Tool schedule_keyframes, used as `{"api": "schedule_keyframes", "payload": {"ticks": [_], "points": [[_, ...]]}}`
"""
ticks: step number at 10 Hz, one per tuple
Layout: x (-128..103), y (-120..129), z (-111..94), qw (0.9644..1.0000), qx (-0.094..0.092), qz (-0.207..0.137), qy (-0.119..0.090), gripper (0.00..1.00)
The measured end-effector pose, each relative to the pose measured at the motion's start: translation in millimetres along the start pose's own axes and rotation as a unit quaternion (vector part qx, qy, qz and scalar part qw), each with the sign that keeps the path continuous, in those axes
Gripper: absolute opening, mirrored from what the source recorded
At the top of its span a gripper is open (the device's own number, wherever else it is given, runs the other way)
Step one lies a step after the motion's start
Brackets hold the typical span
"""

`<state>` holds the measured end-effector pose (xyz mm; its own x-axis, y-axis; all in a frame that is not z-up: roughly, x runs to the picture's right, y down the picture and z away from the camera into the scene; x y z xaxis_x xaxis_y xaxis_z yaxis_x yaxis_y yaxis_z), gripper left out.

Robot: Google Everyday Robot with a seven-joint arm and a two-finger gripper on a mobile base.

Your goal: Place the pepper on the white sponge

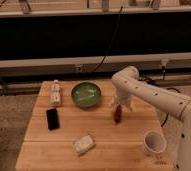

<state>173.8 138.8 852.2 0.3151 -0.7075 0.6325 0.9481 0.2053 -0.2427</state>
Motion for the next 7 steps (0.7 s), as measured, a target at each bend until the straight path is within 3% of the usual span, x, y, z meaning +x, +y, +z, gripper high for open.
{"api": "schedule_keyframes", "payload": {"ticks": [3, 7], "points": [[3, 6, 26, 0.9999, 0.002, 0.006, -0.011, 0.8], [3, 6, 35, 0.9998, 0.002, 0.008, -0.018, 0.76]]}}
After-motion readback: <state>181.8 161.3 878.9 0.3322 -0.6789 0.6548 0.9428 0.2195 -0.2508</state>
